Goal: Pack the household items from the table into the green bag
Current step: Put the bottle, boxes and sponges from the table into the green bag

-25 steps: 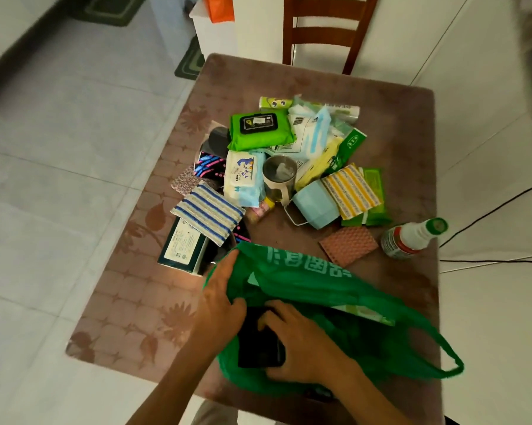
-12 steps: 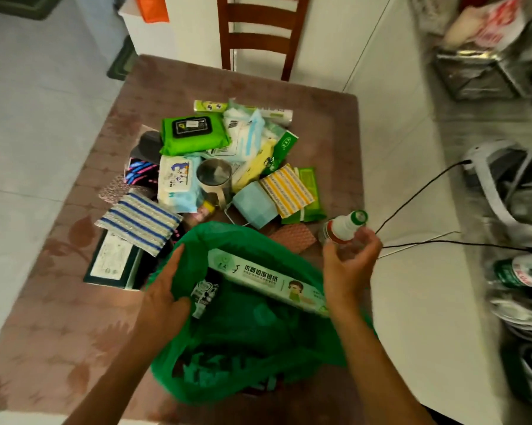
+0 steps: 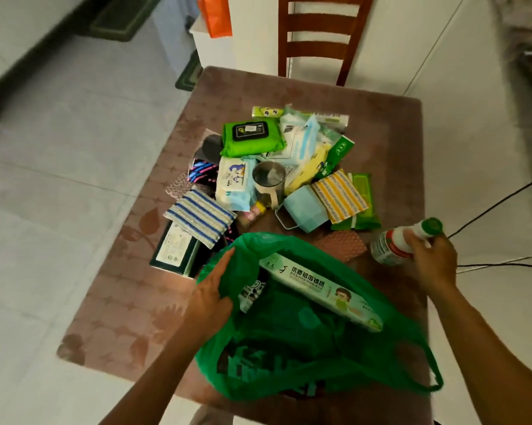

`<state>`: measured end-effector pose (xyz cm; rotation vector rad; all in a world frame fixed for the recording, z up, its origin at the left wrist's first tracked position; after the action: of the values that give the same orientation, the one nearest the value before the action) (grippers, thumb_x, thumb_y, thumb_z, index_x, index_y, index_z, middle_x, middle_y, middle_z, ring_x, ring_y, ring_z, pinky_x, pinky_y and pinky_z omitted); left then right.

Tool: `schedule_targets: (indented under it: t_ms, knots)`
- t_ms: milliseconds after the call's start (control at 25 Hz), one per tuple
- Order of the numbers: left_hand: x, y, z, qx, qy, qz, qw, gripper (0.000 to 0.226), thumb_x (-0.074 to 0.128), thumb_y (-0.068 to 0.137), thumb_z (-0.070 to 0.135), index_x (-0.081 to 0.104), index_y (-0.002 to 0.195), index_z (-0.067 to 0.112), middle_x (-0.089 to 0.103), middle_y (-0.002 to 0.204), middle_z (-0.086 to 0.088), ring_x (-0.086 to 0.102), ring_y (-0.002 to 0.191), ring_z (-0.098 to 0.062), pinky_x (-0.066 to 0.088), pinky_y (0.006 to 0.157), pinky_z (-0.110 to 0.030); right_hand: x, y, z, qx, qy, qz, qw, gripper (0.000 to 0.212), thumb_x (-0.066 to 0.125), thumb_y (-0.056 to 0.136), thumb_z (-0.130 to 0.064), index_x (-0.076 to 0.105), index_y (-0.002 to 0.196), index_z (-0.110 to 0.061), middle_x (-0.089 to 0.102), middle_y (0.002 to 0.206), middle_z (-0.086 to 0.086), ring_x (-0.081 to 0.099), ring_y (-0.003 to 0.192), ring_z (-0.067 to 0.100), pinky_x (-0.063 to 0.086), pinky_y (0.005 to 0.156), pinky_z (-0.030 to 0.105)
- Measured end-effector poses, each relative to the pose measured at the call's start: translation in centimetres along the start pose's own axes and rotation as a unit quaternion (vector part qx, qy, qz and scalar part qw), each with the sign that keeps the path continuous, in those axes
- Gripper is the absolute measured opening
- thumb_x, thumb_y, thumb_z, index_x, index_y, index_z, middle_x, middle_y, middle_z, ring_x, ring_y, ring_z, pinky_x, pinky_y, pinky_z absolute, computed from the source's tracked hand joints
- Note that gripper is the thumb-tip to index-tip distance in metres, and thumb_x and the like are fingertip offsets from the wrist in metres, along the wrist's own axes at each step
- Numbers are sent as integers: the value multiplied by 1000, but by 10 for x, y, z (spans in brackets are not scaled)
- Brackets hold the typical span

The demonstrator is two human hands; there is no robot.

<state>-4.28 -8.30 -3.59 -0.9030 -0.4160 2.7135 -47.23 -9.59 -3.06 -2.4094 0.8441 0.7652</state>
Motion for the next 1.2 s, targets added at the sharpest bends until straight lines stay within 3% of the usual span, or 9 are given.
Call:
schedule_targets:
  t_ms: [160,280,480,640,760,920,1000,1120,1200]
  knots:
    - [3,0,3,3,-12,-1,1000,98,52,73,-10,18,140,52,51,130,-2,64,89,-11,58,64,-22,-36,-85,-34,-18,212,59,975,35,67,88,-30,63,121,-20,67,118,6,65,106,20,54,89,38]
    - [3,2,0,-6,-29,-3,1000,99,51,72,-11,19,140,54,52,129,-3,65,84,-15,57,57,-23,-8,-158,-45,58,405,-19,912,23,68,77,-37,71,98,-29,75,95,-7,72,87,10,60,65,29]
    - [-2,-5,7,-8,-42,2,999,99,52,73,-9,17,140,55,50,126,2,63,88,-11,60,66,-35,115,-218,10,226,371,-106,894,34,64,89,-16,57,123,-18,62,121,8,62,108,28,60,66,34]
    - [-3,-11,7,-7,-22,20,1000,92,52,70,12,11,140,57,51,136,-4,59,106,-24,55,84,-45,157,-219,48,358,469,-112,799,45,63,90,-14,47,133,-15,56,120,12,61,100,34,52,83,48]
    - [0,-12,-1,-4,-24,6,1000,91,49,67,18,11,140,56,50,138,-5,57,113,-26,51,90,-47,158,-202,52,367,386,-138,835,36,65,90,-23,55,121,-8,64,106,14,66,88,31,54,83,45]
    - [0,-12,-6,8,-34,-20,999,91,50,69,14,12,141,54,47,141,-1,52,121,-21,49,96,-42,114,-179,26,133,-89,-102,982,30,60,92,-34,67,79,-8,68,74,12,66,65,30,58,63,45]
    - [1,-9,-12,17,-16,-22,999,92,50,69,9,14,143,50,47,141,0,53,119,-20,50,96,-39,107,-190,-35,-57,-88,-69,992,25,60,92,-26,63,69,-17,65,66,4,63,60,23,54,52,39]
    - [4,-5,-19,19,32,-42,998,83,54,71,1,29,143,34,54,130,1,59,108,-21,53,88,-34,163,-214,-143,-331,-30,-95,938,6,65,88,-20,65,93,-17,68,84,-1,62,76,16,51,61,29]
    - [2,-2,-16,35,100,-51,993,61,57,74,3,46,132,17,61,121,-9,61,100,-28,52,82,-37,243,-220,-190,-454,-164,-159,861,47,66,84,-26,52,127,-14,59,127,9,53,116,25,48,89,36]
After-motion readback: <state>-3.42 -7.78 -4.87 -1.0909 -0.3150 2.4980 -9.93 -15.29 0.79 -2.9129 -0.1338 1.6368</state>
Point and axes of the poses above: each hand's wrist, its own y-axis towards the middle knuckle, its own x-axis out of the palm, z = x × y, the point moved 6 cm from there along y, towards the middle knuckle
